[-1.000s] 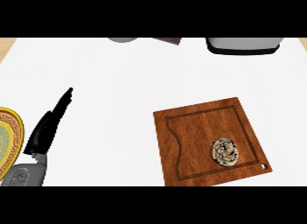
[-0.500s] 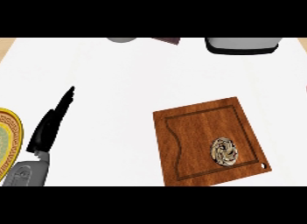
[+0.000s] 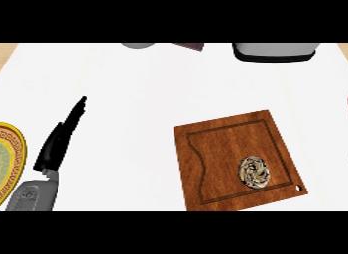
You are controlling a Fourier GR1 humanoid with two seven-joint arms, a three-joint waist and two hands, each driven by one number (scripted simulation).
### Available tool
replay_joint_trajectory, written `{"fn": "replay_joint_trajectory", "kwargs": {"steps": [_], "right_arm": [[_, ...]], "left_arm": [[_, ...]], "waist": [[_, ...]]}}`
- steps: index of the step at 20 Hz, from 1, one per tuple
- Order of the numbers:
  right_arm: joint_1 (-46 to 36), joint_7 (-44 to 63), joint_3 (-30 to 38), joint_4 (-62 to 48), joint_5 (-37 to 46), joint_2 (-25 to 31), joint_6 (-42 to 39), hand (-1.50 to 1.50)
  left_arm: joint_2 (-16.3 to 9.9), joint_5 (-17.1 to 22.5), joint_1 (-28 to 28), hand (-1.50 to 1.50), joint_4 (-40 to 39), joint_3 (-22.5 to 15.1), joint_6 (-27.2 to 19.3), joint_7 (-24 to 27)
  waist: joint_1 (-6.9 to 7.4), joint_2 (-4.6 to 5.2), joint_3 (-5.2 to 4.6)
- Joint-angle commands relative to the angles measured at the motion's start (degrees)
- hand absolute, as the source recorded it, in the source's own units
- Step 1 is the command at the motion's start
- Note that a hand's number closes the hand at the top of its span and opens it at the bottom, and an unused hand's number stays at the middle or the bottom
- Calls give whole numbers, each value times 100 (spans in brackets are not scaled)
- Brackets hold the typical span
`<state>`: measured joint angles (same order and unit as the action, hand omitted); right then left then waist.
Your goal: Pick the can from the cutting board and place it in the cardboard box
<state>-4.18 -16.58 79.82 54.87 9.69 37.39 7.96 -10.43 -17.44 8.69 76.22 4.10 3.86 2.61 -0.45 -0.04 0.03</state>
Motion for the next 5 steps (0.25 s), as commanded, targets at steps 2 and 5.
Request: {"fn": "replay_joint_trajectory", "kwargs": {"steps": [2, 5], "right_arm": [[565, -725, 48, -747, -404, 270, -167, -150], [824, -686, -57, -948, -531, 534, -429, -150]], "left_arm": [[-89, -12, -101, 0, 48, 38, 73, 97], [75, -52, -70, 0, 39, -36, -22, 63]], "waist": [[22, 1, 2], [15, 1, 1]]}}
